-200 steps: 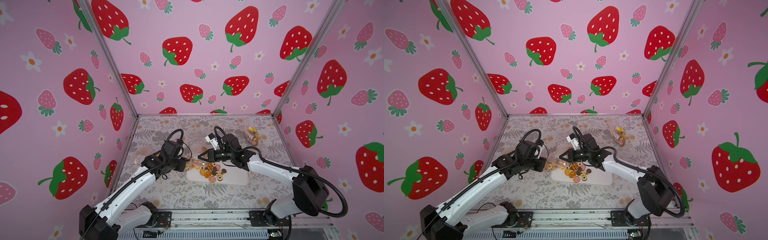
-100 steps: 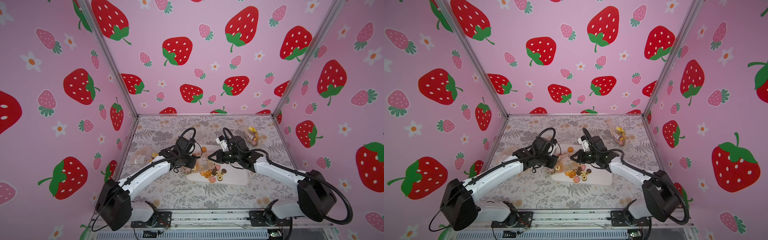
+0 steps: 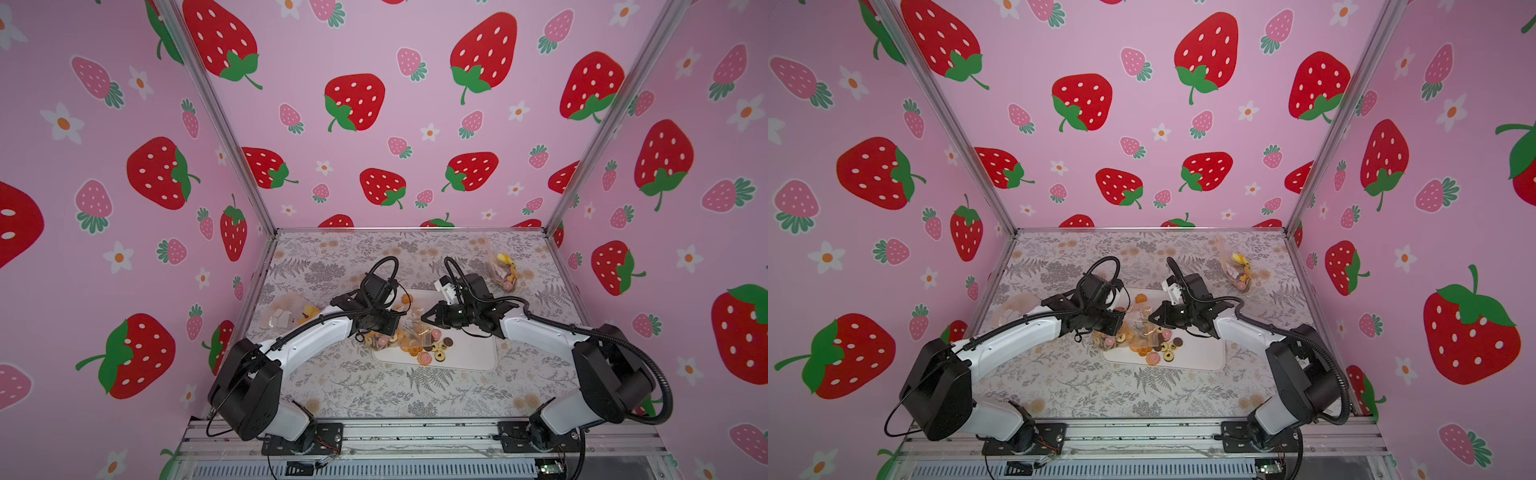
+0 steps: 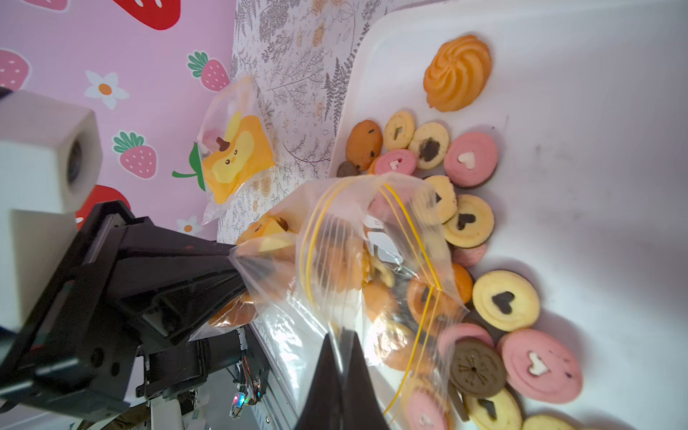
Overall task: Pour cookies out of the ziploc bag
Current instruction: 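Pour the cookies out of the ziploc bag onto the tray.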
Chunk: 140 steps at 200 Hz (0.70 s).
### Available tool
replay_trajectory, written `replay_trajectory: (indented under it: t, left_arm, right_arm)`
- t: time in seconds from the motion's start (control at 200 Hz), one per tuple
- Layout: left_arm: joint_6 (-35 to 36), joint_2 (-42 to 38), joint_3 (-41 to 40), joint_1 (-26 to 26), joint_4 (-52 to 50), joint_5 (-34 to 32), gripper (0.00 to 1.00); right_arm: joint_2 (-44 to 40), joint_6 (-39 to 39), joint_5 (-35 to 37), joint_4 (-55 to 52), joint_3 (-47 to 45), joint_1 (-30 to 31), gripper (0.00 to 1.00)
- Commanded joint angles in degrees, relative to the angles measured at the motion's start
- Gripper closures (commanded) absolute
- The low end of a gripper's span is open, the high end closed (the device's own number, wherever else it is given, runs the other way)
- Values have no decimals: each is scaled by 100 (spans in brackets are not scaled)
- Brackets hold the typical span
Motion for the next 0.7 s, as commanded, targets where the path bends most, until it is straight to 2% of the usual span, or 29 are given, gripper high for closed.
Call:
replay_trajectory:
  t: [0.0, 0.035, 0.07, 0.1, 0.22, 0.3, 0.405, 0.55, 0.695]
  left_arm:
    - [231, 282, 206, 42, -90, -118, 100]
    - [243, 321, 255, 42, -84, -63, 100]
    - [253, 353, 317, 42, -90, -33, 96]
    - [261, 365, 378, 42, -125, -33, 86]
    - [206, 170, 486, 42, -192, -23, 61]
    - [149, -148, 455, 33, -229, -120, 47]
    - [57, -585, 352, 24, -364, -354, 34]
    - [-80, -1192, 74, 24, -497, -639, 27]
    - [-230, -1495, -286, 42, -511, -724, 29]
  right_arm:
    - [109, -165, 78, -238, 262, -88, 100]
    - [143, -189, 59, -290, 330, -90, 100]
    - [173, -202, 35, -314, 392, -100, 100]
    - [203, -211, 14, -335, 448, -107, 100]
    - [264, -241, -21, -411, 623, -122, 100]
    - [263, -230, -31, -419, 671, -129, 100]
    - [289, -226, -80, -420, 726, -139, 100]
    - [325, -255, -102, -420, 730, -157, 100]
    - [281, -245, -96, -420, 675, -165, 100]
